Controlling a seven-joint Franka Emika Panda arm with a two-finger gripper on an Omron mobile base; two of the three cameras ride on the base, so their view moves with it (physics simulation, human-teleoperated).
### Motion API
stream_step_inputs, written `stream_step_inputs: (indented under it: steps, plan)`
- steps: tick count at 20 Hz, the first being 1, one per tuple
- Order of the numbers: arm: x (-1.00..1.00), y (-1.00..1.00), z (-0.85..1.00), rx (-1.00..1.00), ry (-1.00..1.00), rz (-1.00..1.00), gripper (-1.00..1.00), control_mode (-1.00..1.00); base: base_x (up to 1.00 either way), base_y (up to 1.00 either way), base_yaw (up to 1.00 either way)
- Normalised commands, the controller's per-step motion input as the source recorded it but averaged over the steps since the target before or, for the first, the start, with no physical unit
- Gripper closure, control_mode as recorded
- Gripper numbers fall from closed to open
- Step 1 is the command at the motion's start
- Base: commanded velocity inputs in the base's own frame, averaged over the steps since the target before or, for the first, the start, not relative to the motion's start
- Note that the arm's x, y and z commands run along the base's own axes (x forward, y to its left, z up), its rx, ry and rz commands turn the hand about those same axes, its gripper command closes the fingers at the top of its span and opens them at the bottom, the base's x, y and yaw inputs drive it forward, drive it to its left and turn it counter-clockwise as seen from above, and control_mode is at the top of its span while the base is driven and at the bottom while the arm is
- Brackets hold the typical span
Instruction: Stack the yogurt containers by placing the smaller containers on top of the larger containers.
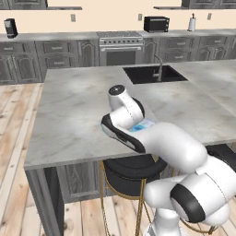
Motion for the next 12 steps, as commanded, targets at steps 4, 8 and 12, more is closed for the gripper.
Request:
stream_step_inputs:
  steps: [4, 8, 12]
  plan:
    - [0.26, 0.09, 0.00, -0.04, -0.04, 0.00, -1.00, -1.00, 0.00, 0.00, 0.00]
    - [0.23, 0.13, -0.06, -0.02, -0.01, 0.00, -1.00, -1.00, 0.00, 0.00, 0.00]
    - [0.26, 0.04, -0.18, 0.00, -0.03, 0.00, -1.00, -1.00, 0.00, 0.00, 0.00]
